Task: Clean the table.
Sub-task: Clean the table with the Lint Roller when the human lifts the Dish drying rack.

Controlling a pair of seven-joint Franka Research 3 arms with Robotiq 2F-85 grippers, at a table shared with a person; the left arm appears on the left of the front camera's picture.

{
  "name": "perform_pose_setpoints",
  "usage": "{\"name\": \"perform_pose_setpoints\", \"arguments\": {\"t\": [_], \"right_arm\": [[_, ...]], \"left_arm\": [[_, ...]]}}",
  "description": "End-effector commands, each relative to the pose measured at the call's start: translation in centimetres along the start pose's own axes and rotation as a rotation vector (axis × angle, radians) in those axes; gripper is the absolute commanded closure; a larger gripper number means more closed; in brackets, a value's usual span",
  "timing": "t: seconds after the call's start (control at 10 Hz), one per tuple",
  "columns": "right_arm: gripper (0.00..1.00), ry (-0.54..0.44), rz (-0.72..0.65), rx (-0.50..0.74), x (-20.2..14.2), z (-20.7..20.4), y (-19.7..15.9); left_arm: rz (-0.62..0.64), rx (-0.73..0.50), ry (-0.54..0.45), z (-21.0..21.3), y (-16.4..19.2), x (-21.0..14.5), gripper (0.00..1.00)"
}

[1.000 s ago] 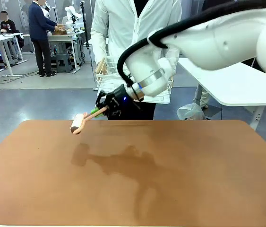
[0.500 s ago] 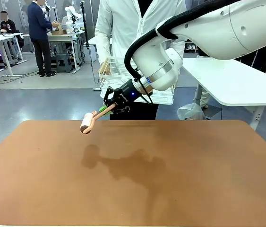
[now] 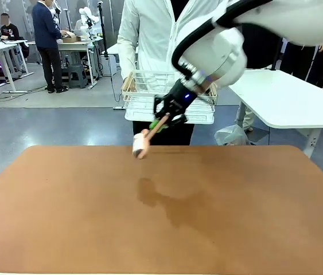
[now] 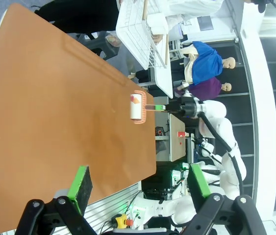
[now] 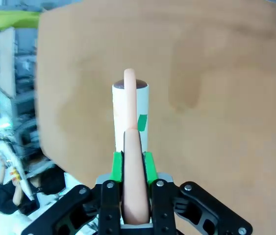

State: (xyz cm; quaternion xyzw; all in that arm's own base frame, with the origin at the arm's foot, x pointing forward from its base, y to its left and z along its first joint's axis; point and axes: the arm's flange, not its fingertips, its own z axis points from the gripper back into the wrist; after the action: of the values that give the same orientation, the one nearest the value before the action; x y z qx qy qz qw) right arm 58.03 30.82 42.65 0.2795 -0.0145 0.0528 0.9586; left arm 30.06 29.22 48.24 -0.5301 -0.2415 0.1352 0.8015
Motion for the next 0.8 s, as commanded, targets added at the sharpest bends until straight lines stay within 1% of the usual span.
{"name": "perform_pose_setpoints", "arguments": {"t": [0.0, 0.2, 0.4, 0.5, 0.7], "right_arm": [[0.79, 0.007, 0.034, -0.202, -3.1, 4.6, -0.6], [0.79, -0.037, 0.040, -0.396, -5.2, 8.8, -2.6], [0.79, -0.008, 0.038, -0.532, -6.3, 11.7, -4.9], [0.79, -0.007, 0.021, -0.545, -6.9, 13.2, -6.2], [0.79, -0.028, -0.002, -0.554, -8.6, 16.9, -9.9]], "left_arm": [[-0.007, -0.013, -0.005, 0.2, 0.0, 0.0, 0.00], [-0.007, -0.013, -0.005, 0.2, 0.0, 0.0, 0.00], [-0.007, -0.013, -0.005, 0.2, 0.0, 0.0, 0.00], [-0.007, -0.013, -0.005, 0.2, 0.0, 0.0, 0.00], [-0.007, -0.013, -0.005, 0.2, 0.0, 0.0, 0.00]]}}
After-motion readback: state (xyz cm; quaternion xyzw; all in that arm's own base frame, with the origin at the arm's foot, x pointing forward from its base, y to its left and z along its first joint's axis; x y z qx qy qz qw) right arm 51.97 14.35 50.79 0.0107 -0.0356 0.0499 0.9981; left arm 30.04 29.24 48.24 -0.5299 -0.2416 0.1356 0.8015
